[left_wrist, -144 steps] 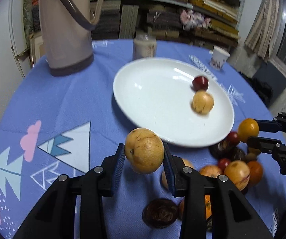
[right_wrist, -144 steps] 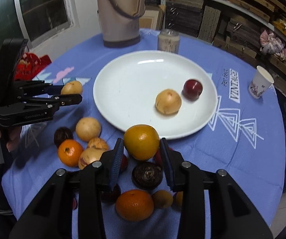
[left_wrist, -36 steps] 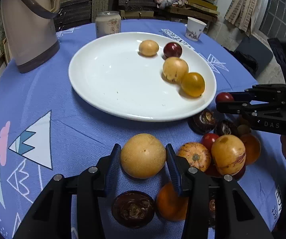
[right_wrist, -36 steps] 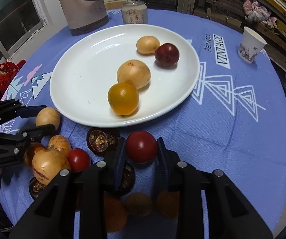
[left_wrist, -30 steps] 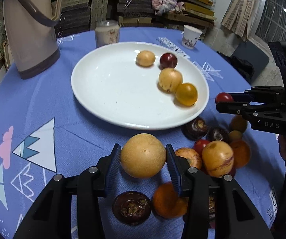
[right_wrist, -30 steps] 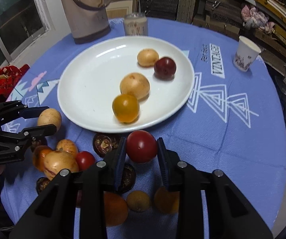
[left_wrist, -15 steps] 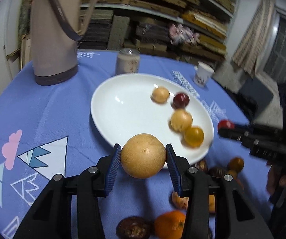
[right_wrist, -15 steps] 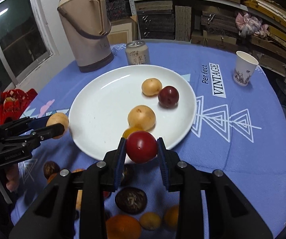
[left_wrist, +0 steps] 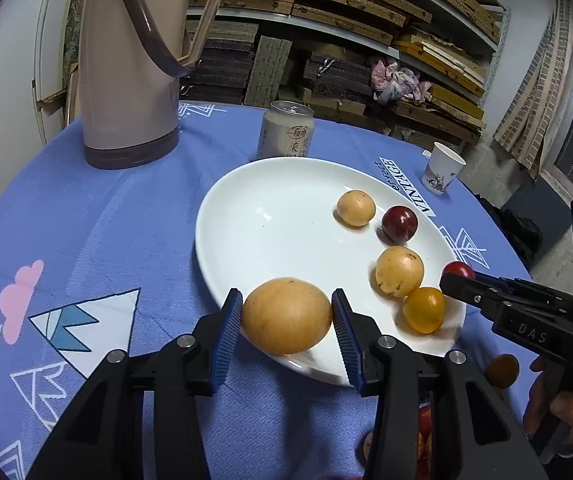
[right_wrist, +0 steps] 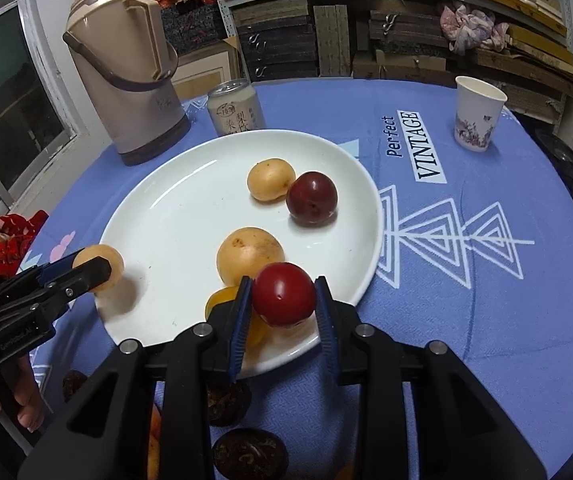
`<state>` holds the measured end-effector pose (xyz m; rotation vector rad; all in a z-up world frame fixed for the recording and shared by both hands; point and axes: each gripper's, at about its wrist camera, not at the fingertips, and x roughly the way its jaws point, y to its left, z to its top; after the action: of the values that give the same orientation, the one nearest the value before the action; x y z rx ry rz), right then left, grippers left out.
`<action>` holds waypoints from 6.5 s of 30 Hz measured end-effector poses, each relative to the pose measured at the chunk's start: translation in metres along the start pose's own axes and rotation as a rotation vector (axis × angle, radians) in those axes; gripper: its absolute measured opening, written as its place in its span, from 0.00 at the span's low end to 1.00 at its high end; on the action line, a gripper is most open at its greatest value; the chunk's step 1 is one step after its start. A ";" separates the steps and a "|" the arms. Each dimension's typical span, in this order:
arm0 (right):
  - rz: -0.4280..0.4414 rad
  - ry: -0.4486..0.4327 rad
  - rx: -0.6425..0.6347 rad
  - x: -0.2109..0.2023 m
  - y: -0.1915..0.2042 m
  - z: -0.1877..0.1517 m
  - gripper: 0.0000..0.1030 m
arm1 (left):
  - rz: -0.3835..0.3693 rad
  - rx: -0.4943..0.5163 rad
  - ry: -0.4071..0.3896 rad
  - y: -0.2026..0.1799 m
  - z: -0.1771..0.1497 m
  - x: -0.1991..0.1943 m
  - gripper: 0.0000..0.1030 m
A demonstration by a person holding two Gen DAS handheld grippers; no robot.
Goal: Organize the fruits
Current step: 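Carry both fruits over the white plate and open both tools to release them, then withdraw both tools from the plate back over the fruit pile, then grasp the large orange with the right tool while the left tool grasps another orange, then carry both oranges over the white plate and open both tools to release them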
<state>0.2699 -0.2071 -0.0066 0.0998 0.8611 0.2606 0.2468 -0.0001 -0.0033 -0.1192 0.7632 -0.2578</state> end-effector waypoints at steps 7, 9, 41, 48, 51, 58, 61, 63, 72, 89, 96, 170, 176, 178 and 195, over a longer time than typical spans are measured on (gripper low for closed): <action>-0.019 -0.014 -0.002 0.005 -0.002 0.001 0.35 | 0.011 -0.012 -0.030 0.000 0.002 -0.004 0.63; 0.002 -0.030 0.010 -0.002 -0.004 0.002 0.37 | 0.005 -0.024 -0.048 0.002 0.004 -0.011 0.64; -0.022 0.085 -0.324 -0.058 0.030 -0.036 0.75 | 0.025 0.191 0.094 -0.019 -0.028 -0.034 0.68; -0.009 0.096 -0.399 -0.068 0.041 -0.053 0.75 | 0.038 0.257 0.144 -0.028 -0.044 -0.037 0.68; -0.003 0.098 -0.428 -0.073 0.045 -0.063 0.75 | 0.041 0.272 0.151 -0.029 -0.046 -0.038 0.68; -0.016 0.112 -0.450 -0.077 0.043 -0.081 0.75 | 0.043 0.282 0.172 -0.029 -0.055 -0.041 0.68; -0.026 0.117 -0.451 -0.078 0.039 -0.087 0.75 | 0.044 0.294 0.184 -0.030 -0.061 -0.043 0.69; -0.027 0.126 -0.453 -0.077 0.038 -0.091 0.75 | 0.043 0.294 0.174 -0.030 -0.063 -0.045 0.71; -0.036 0.157 -0.482 -0.069 0.040 -0.100 0.75 | 0.007 0.266 0.157 -0.019 -0.066 -0.058 0.73; 0.037 0.201 -0.527 -0.064 0.049 -0.113 0.54 | -0.039 0.343 0.201 -0.029 -0.082 -0.055 0.79; 0.024 0.213 -0.555 -0.066 0.050 -0.118 0.55 | -0.077 0.343 0.278 -0.024 -0.087 -0.049 0.78; 0.037 0.068 -0.321 -0.021 0.086 -0.006 0.46 | -0.064 0.022 0.106 -0.006 -0.009 -0.016 0.44; 0.013 0.065 -0.268 -0.001 0.075 -0.003 0.46 | -0.096 -0.031 0.078 0.003 -0.007 -0.013 0.45; 0.047 0.060 -0.247 0.001 0.072 -0.002 0.46 | -0.093 -0.040 0.064 0.004 -0.008 -0.012 0.51; 0.091 -0.015 -0.234 -0.041 0.056 -0.002 0.62 | -0.025 0.084 0.026 -0.004 -0.019 -0.037 0.72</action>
<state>0.2324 -0.1643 0.0326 -0.0772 0.8069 0.4428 0.2070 0.0060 0.0087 -0.0460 0.7760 -0.3159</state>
